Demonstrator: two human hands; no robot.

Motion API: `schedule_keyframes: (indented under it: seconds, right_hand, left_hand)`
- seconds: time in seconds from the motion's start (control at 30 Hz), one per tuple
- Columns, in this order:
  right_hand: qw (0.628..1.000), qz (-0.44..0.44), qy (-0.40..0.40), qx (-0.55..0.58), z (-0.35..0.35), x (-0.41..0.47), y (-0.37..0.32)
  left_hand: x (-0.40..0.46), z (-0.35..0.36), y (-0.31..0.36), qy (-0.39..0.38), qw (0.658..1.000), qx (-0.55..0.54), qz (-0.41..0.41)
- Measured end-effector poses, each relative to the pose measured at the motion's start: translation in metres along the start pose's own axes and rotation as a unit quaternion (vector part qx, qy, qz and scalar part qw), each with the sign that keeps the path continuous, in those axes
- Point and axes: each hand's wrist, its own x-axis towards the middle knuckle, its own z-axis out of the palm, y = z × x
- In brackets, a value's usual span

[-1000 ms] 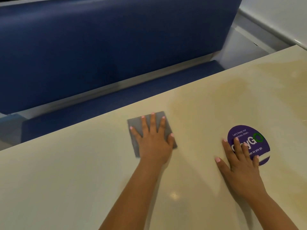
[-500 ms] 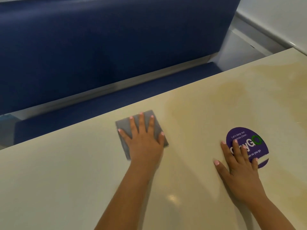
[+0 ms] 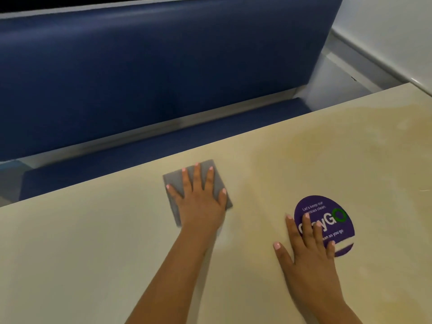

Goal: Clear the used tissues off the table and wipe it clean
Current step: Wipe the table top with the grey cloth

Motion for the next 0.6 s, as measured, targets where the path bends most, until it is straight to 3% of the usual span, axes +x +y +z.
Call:
schedule_keyframes:
  seconds: [0.13, 0.3, 0.43, 0.6]
  right_hand:
    - [1.0, -0.008, 0.0, 0.011, 0.0, -0.001, -0.001]
    - [1.0, -0.017, -0.014, 0.006, 0.001, 0.001, 0.003]
    - [0.999, -0.02, -0.026, 0.014, -0.003, 0.001, 0.004]
    - [1.0, -0.021, -0.017, 0.015, -0.001, 0.005, 0.006]
  left_hand:
    - [-0.032, 0.005, 0.031, -0.021, 0.999, 0.02, 0.037]
    - [0.017, 0.006, 0.062, -0.015, 0.992, 0.042, 0.118]
    - [0.05, -0.001, 0.044, 0.005, 0.998, 0.022, 0.059]
    - [0.009, 0.005, 0.032, 0.011, 1.0, 0.015, 0.011]
